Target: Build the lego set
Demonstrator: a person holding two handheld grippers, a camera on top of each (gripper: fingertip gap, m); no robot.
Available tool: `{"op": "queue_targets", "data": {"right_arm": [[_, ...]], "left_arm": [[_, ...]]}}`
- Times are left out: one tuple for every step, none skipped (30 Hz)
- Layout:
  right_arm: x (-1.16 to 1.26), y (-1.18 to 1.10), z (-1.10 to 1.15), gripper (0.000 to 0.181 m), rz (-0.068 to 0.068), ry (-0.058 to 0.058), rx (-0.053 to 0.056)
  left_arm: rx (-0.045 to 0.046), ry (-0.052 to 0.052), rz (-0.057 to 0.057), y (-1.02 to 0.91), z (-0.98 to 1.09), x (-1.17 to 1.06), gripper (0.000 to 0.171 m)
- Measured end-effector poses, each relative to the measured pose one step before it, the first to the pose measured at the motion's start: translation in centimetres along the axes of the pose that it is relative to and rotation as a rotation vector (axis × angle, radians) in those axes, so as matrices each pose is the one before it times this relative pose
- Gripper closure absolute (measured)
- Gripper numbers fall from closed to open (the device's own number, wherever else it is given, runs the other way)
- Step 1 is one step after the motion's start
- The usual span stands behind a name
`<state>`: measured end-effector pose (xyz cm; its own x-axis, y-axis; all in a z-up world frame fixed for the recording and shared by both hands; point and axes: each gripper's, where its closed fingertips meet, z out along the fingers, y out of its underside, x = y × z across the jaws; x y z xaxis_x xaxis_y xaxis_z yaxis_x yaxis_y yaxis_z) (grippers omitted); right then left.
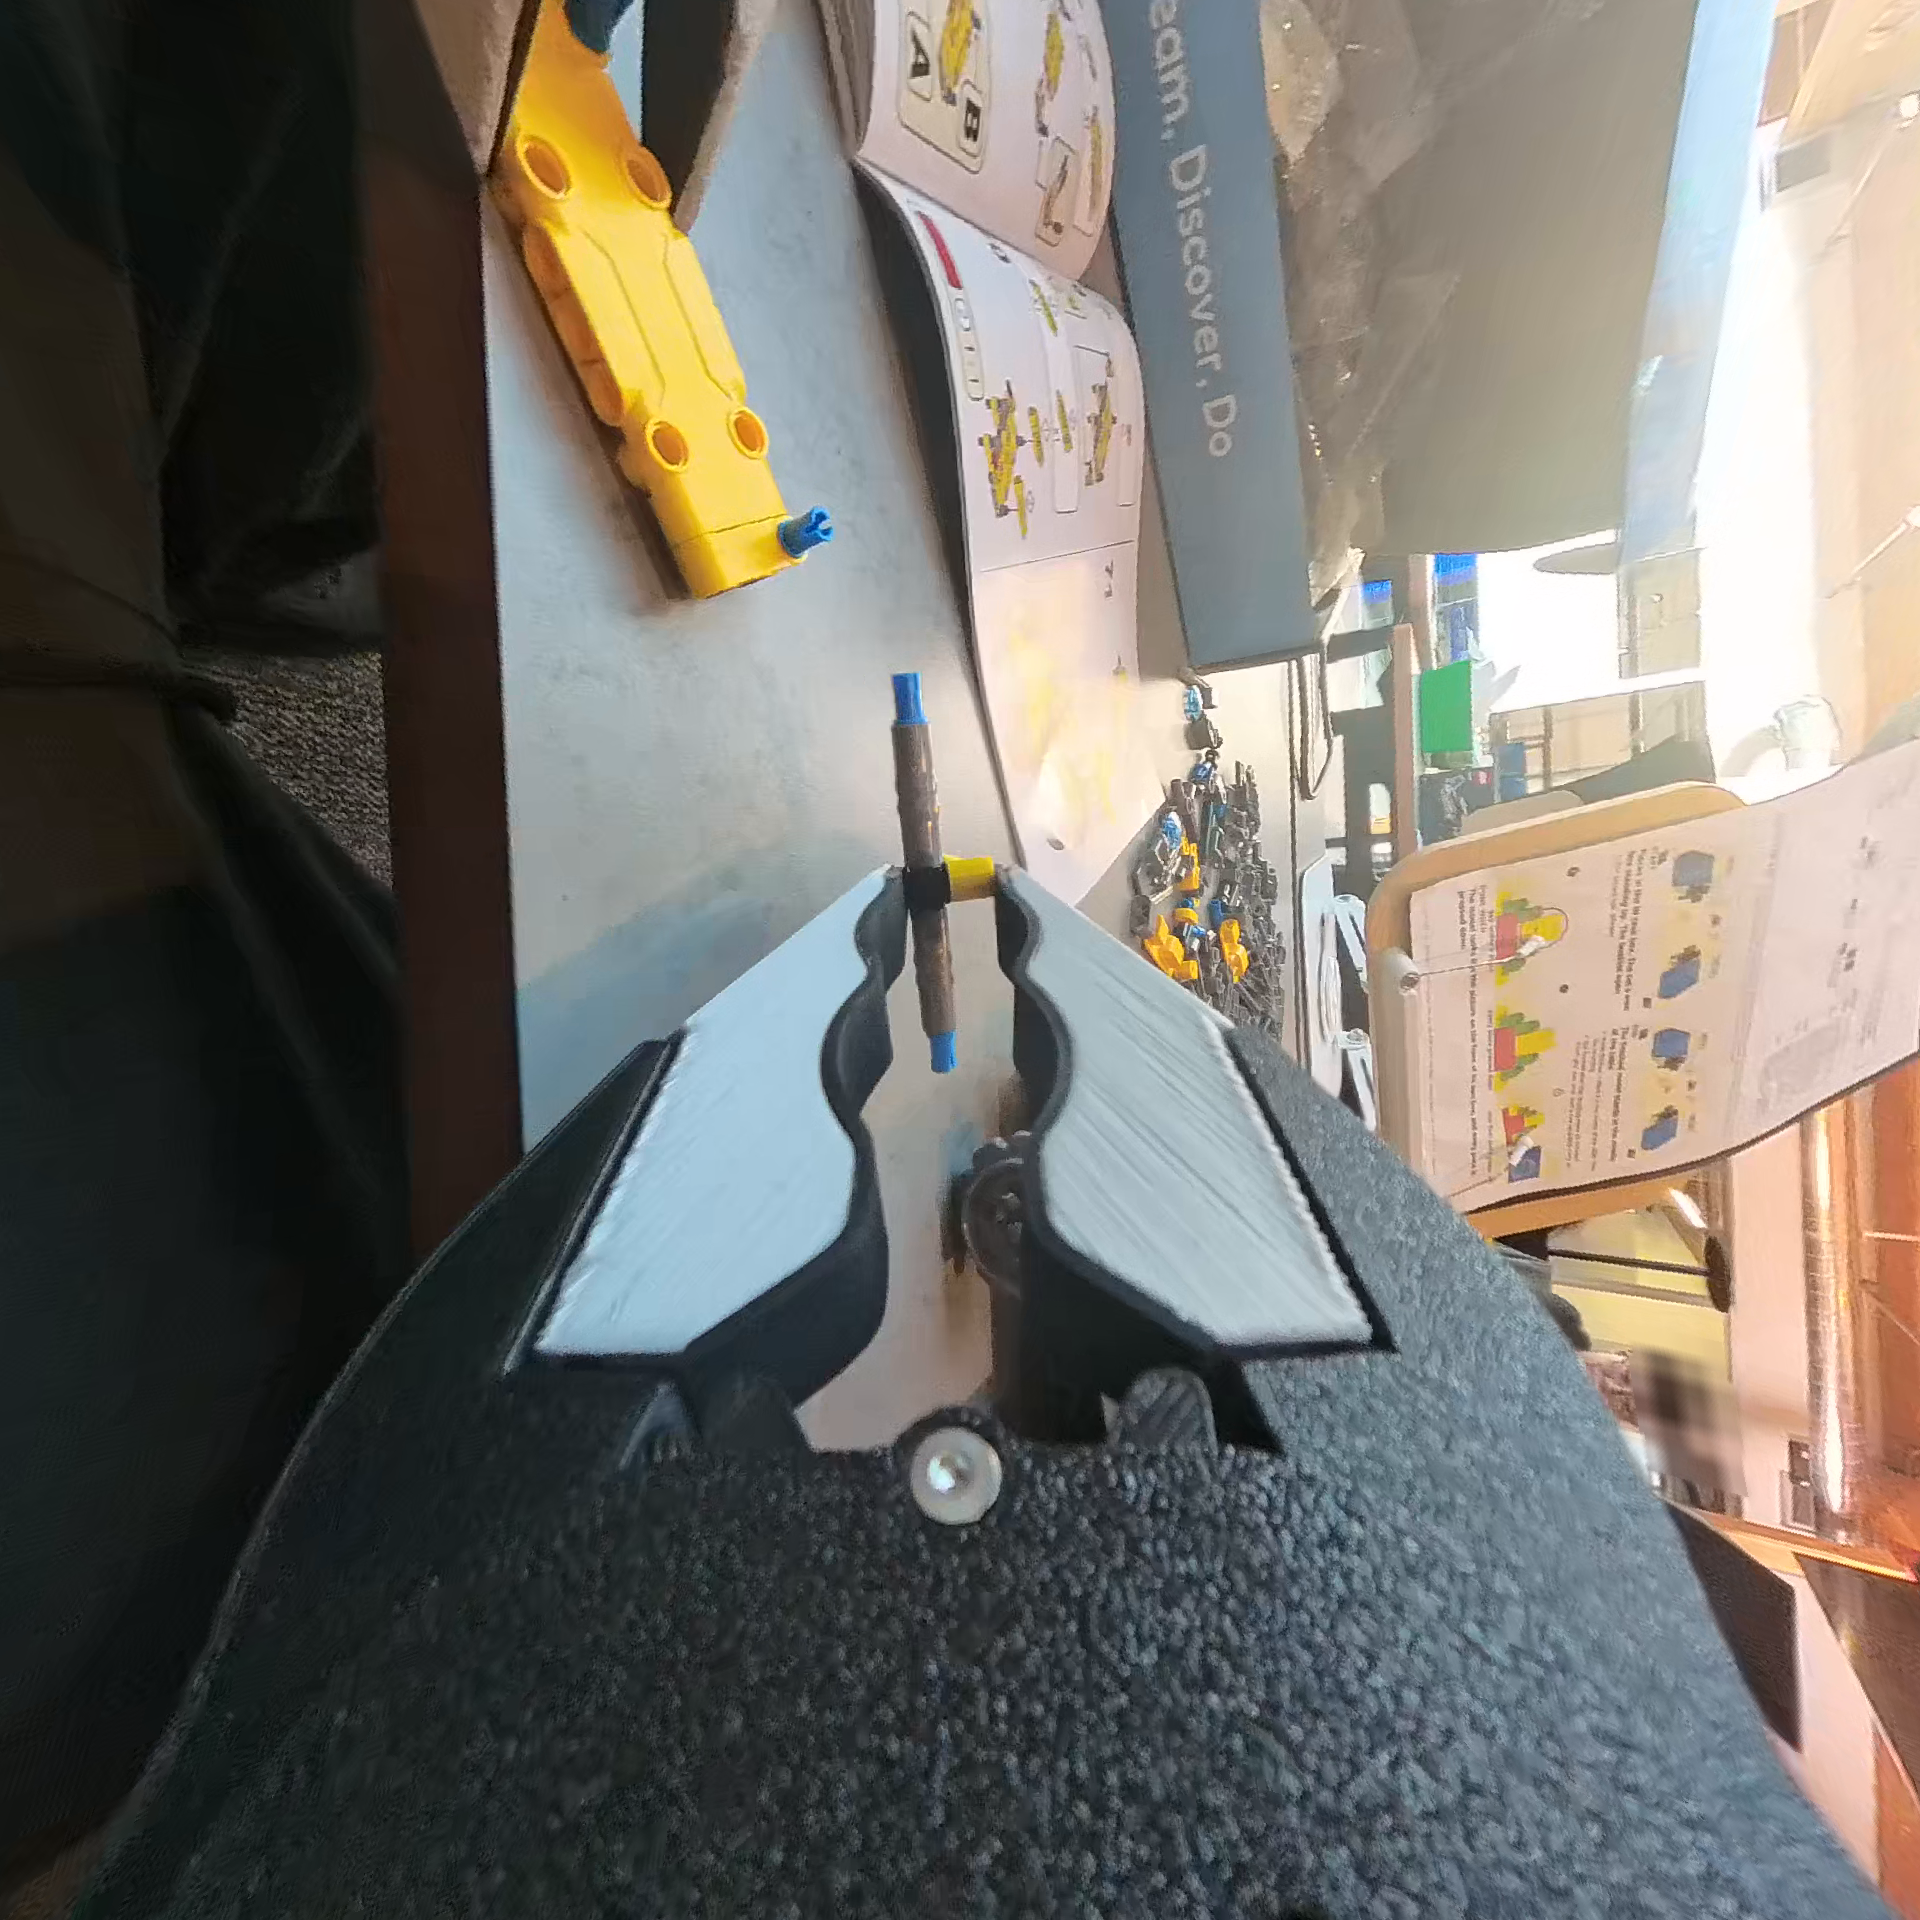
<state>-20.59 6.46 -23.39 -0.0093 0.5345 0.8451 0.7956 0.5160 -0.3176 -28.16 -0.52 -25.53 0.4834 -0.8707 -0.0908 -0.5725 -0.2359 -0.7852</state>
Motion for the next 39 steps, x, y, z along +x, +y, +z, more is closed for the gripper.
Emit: {"op": "queue_targets", "data": {"right_arm": [[0.043,-0.049,-0.051,0.164,0.0083,-0.0009,0.0031],[-0.048,-0.063,-0.013,0.164,0.0009,-0.001,0.0021],[-0.101,-0.036,0.007,0.165,-0.0041,-0.0018,0.0002],[-0.146,-0.018,0.044,0.164,-0.0052,-0.0029,-0.0013],[-0.124,0.053,0.067,0.164,-0.0032,-0.0021,-0.0034],[-0.101,0.066,0.074,0.164,-0.0014,-0.0019,-0.0032],[-0.066,0.072,0.064,0.164,-0.0013,-0.001,-0.0026],[-0.055,0.097,0.053,0.164,-0.002,-0.0014,-0.0037],[-0.032,0.085,0.027,0.164,-0.0029,-0.0007,-0.0035],[-0.022,0.04,0.004,0.164,-0.0031,-0.0007,-0.002],[0.033,-0.004,-0.042,0.164,-0.003,0.0008,-0.0001],[0.074,-0.053,-0.056,0.164,-0.0017,0.0018,0.002],[0.116,-0.099,-0.093,0.164,0.0005,0.0024,0.003],[0.155,-0.117,-0.104,0.164,0.001,0.0036,0.0042],[0.134,-0.08,-0.063,0.164,0.0006,0.0022,0.0025],[0.05,-0.016,-0.01,0.164,-0.0002,-0.0015,-0.0008],[-0.046,0.065,0.053,0.164,-0.0031,-0.0038,-0.0046],[-0.099,0.127,0.075,0.164,-0.0065,-0.0023,-0.0065],[-0.131,0.113,0.07,0.164,-0.0078,-0.0022,-0.0055],[-0.156,0.072,0.052,0.164,-0.0055,-0.0039,-0.0035],[-0.141,0.037,0.037,0.164,-0.0032,-0.0037,-0.0022],[-0.097,0.027,0.014,0.164,-0.0034,-0.0021,-0.0019],[-0.052,0.016,0.001,0.164,-0.0039,-0.0009,-0.0017],[-0.022,0.005,-0.019,0.164,-0.0041,-0.0013,-0.0011],[-0.045,0.025,-0.02,0.164,-0.0055,-0.0041,-0.0022],[-0.037,0.078,-0.005,0.164,-0.0083,-0.0048,-0.0051],[-0.034,0.072,-0.002,0.164,-0.0092,-0.0051,-0.0047],[-0.138,0.041,-0.023,0.164,-0.008,-0.013,-0.0037],[-0.114,0.04,-0.032,0.164,-0.0093,-0.0116,-0.004],[0.081,0.017,-0.052,0.164,-0.0127,0.0003,-0.0029],[0.083,-0.025,-0.057,0.164,-0.0121,0.001,-0.0003],[0.024,-0.042,-0.041,0.164,-0.0073,-0.0046,0.0004],[-0.052,-0.007,-0.002,0.164,-0.0052,-0.008,-0.0021],[0.001,0.022,0.005,0.164,-0.0069,-0.0025,-0.0031],[0.018,0.015,0.01,0.164,-0.0062,-0.0001,-0.0007],[-0.049,-0.009,0.011,0.164,-0.0008,-0.0033,0.0008],[-0.034,0.03,0.013,0.164,0.0019,-0.0025,-0.001],[-0.005,0.025,0.015,0.164,-0.0005,0.0009,-0.001],[-0.031,0.013,0.013,0.164,-0.0019,0.0003,-0.0001]], "left_arm": [[-0.00152,-0.0061,0.0059,-0.025,0.015,-0.01,0.15],[-0.00119,-0.0055,0.0076,-0.018,0.013,0.005,0.15],[-0.00077,-0.0039,0.0073,-0.012,0.015,0.026,0.15],[-0.00053,-0.0019,0.004,-0.023,0.02,0.022,0.15],[0.0001,-0.0008,0.0012,-0.007,0.0,0.017,0.15],[0.00117,0.0002,0.0002,-0.001,0.003,0.007,0.15],[0.00142,0.0014,-0.0009,-0.01,0.001,0.008,0.15],[0.00069,0.0017,-0.0023,0.009,-0.012,0.003,0.15],[0.00036,0.0014,-0.0019,0.002,-0.002,0.006,0.15],[0.00054,0.001,-0.0008,0.01,0.001,0.002,0.15],[0.00053,0.0007,-0.0004,-0.004,0.002,-0.001,0.15],[0.00054,0.0008,-0.0007,0.002,-0.005,-0.003,0.15],[0.00039,0.0015,-0.0015,-0.004,0.005,0.008,0.15],[-0.00012,0.0018,-0.0023,0.007,-0.001,0.005,0.15],[-0.00048,0.0011,-0.0016,0.0,-0.007,0.003,0.15],[-0.00078,0.0,0.0,0.005,0.001,0.005,0.15],[-0.00103,-0.0009,0.0015,-0.003,-0.005,-0.006,0.15],[-0.00087,-0.0011,0.0024,0.001,0.0,0.008,0.15],[-0.00053,-0.0009,0.0021,0.0,0.001,0.0,0.15],[-0.00018,0.0001,0.0011,0.007,-0.01,0.011,0.15],[0.00003,0.0008,-0.0001,0.008,-0.011,0.016,0.15],[0.00051,0.0008,-0.0008,0.005,-0.01,0.008,0.15],[0.00083,0.001,-0.0011,0.0,-0.007,0.012,0.15],[0.00069,0.0015,-0.0014,0.005,0.007,0.006,0.15],[0.00036,0.0015,-0.0015,0.002,-0.002,0.004,0.15],[0.00037,0.0012,-0.0009,-0.002,0.0,0.01,0.15],[0.0005,0.0009,-0.0002,-0.009,0.008,0.006,0.15],[0.00041,0.0006,-0.0002,0.0,-0.004,0.005,0.15],[0.00006,0.0004,-0.0005,-0.001,0.0,0.009,0.15],[-0.00008,0.0003,-0.0005,-0.007,0.01,0.004,0.15],[-0.00011,0.0001,-0.0002,0.002,-0.001,0.004,0.15],[-0.00021,-0.0004,0.0003,-0.003,0.005,-0.002,0.15],[-0.00032,-0.0008,0.0009,0.003,-0.004,0.004,0.15],[-0.0006,-0.0011,0.0013,0.001,0.0,0.003,0.15],[-0.00071,-0.0009,0.0015,-0.007,-0.002,-0.006,0.15],[-0.00026,-0.0004,0.0013,0.002,-0.004,0.008,0.15],[0.00053,0.0002,0.0001,-0.002,-0.003,-0.003,0.15],[0.0011,0.0008,-0.0011,0.002,0.005,0.002,0.15],[0.00118,0.001,-0.0015,-0.007,-0.001,0.007,0.15]]}}
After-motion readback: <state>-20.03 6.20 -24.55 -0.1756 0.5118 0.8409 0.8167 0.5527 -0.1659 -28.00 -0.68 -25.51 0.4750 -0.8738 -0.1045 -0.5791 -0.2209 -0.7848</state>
